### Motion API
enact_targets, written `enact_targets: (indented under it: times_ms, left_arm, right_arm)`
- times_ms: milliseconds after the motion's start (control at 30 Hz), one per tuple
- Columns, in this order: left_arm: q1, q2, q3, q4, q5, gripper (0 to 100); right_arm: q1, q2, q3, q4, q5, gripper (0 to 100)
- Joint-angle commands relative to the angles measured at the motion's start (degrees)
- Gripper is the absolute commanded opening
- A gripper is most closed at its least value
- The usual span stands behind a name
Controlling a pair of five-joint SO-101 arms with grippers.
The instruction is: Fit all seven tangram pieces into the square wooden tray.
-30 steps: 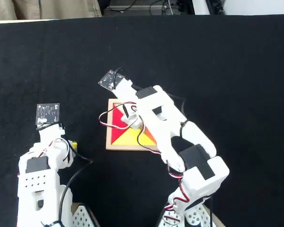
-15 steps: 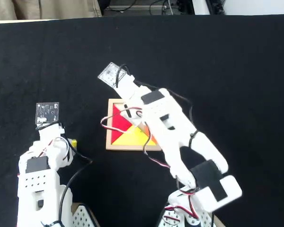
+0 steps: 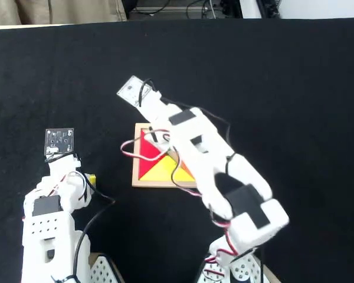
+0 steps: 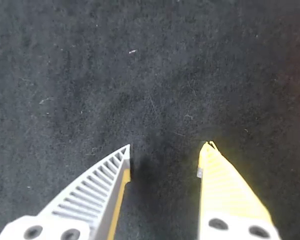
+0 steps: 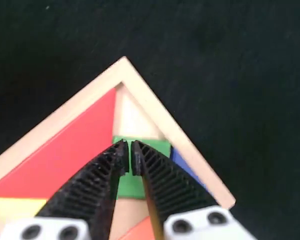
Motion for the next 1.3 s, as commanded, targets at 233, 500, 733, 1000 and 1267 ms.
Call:
enact_targets:
  times_ms: [233, 500, 733, 1000, 1267]
  left_arm:
    - [0.6, -0.7, 0.0, -1.0, -0.6, 22]
    - [0.6, -0.7, 0.0, -1.0, -0.6, 22]
    - [0.6, -0.7, 0.0, -1.0, -0.6, 22]
    - [0.5, -0.7, 0.0, -1.0, -0.6, 22]
    - [0.6, -0.7, 0.0, -1.0, -0.6, 22]
  right_arm:
    - [-0.5, 3.7, -7.0, -0.1, 0.0, 1.1]
    - [-0.5, 9.3, -10.2, 3.0, 0.1, 1.1]
    - [-0.7, 8.8, -11.9, 7.2, 2.0, 1.1]
    - [1.5, -0.4, -5.3, 3.0, 1.9, 1.1]
    - [5.1, 4.1, -9.5, -2.9, 0.4, 1.1]
